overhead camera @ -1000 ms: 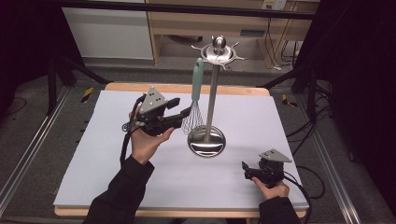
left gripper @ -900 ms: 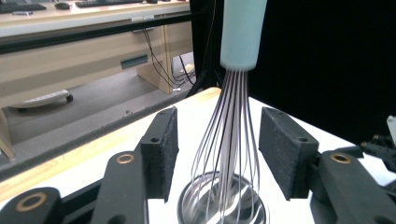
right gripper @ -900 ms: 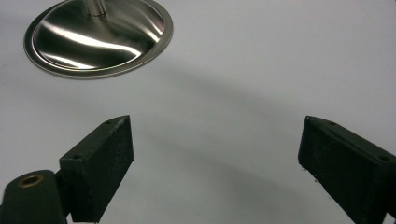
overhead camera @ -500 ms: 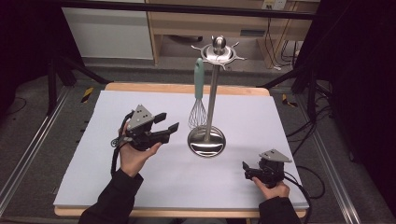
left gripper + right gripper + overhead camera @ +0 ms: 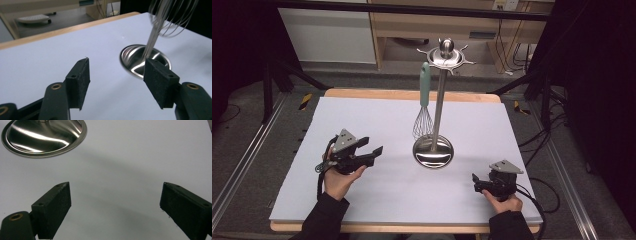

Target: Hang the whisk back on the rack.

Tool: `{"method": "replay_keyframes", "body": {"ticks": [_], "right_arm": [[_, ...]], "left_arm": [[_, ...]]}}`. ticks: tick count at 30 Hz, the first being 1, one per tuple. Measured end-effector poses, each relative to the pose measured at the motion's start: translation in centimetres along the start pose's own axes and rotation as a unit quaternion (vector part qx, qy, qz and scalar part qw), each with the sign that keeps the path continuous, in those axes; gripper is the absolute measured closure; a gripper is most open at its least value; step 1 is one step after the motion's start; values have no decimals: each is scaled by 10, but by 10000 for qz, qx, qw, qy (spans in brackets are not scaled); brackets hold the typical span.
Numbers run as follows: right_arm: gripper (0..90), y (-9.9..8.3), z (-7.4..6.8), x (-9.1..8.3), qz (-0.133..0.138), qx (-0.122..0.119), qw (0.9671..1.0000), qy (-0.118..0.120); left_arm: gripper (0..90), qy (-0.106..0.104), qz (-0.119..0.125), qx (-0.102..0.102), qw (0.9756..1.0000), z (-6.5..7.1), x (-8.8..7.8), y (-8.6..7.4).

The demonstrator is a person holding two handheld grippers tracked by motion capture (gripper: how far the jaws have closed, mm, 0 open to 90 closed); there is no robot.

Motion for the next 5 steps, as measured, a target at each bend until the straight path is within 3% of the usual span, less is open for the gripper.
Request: {"method": "replay_keyframes", "body": {"ticks": [5], "right_arm": [[104, 0, 2, -1, -34, 11, 10000, -45]], "left_arm": [[353, 261, -163, -161, 9994, -25, -5, -26]]}}
Point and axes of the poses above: each handheld gripper's, and its own axes: x roughly forward along the jaws, y roughly out of its top, z roughly to its right, the point moved 10 cm from there along x, roughly forward along the jaws, and after that the axes turned 5 degrees about -x, right-handed, at the moved point
